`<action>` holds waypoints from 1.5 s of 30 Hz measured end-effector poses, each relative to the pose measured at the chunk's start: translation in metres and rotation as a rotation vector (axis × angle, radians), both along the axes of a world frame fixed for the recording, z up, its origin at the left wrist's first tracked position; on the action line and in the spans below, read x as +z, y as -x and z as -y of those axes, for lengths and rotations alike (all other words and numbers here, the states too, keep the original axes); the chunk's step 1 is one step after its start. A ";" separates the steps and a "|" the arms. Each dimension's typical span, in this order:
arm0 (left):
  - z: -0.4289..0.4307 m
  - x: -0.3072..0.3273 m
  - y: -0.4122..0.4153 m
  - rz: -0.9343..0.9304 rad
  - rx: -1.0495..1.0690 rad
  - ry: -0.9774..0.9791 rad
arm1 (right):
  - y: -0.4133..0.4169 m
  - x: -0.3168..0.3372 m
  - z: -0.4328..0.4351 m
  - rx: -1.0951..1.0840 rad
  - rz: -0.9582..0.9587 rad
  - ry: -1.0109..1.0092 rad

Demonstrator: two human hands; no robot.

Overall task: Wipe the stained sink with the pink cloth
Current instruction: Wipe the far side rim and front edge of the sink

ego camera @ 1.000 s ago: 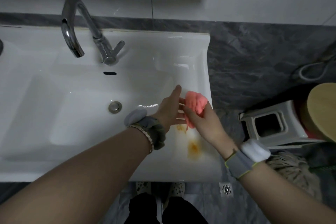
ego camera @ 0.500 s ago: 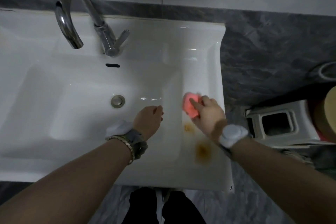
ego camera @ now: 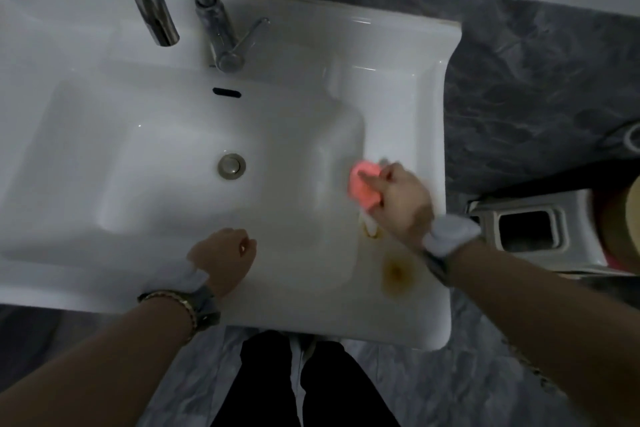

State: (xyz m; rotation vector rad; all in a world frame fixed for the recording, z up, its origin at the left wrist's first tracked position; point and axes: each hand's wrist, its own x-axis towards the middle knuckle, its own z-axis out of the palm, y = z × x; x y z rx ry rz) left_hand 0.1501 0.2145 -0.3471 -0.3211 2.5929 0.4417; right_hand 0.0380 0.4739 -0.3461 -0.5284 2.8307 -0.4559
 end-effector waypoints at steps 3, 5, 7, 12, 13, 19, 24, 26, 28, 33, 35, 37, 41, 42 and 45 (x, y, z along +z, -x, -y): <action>0.006 -0.002 -0.016 -0.012 -0.028 0.070 | -0.065 0.009 -0.014 0.298 0.063 0.115; 0.008 -0.006 -0.022 -0.028 0.019 0.051 | -0.054 0.009 -0.019 0.427 0.005 0.125; 0.011 -0.011 -0.024 -0.084 0.069 0.014 | -0.015 0.010 -0.007 0.296 -0.077 0.068; 0.015 -0.014 -0.029 -0.120 0.063 0.013 | 0.012 -0.004 0.032 0.068 -0.100 -0.193; 0.015 -0.014 -0.029 -0.120 0.075 0.014 | -0.011 -0.007 0.037 0.196 -0.063 -0.224; 0.015 -0.015 -0.031 -0.160 0.111 0.006 | -0.027 -0.006 0.039 0.549 -0.064 -0.240; 0.015 -0.016 -0.031 -0.186 0.096 0.013 | -0.007 -0.006 0.041 0.106 -0.165 -0.175; 0.016 -0.016 -0.030 -0.202 0.101 0.007 | -0.057 0.000 0.036 0.164 -0.089 -0.061; 0.016 -0.015 -0.031 -0.190 0.085 -0.010 | -0.102 0.009 0.023 0.165 -0.030 0.087; 0.013 -0.012 -0.032 -0.130 0.017 0.032 | -0.079 0.020 -0.035 0.257 0.169 0.064; 0.011 -0.013 -0.032 -0.127 0.037 0.042 | -0.042 0.024 -0.051 0.295 0.024 0.034; 0.006 -0.014 -0.034 -0.120 0.101 0.046 | -0.020 0.021 -0.048 0.169 -0.072 0.009; 0.004 -0.012 -0.035 -0.053 0.186 0.040 | -0.038 0.010 -0.043 0.083 -0.135 0.075; 0.004 -0.011 -0.034 -0.037 0.187 0.045 | -0.052 0.011 -0.051 0.196 -0.158 0.109; 0.000 -0.011 -0.032 -0.055 0.180 0.059 | -0.064 0.023 -0.072 0.508 -0.173 0.094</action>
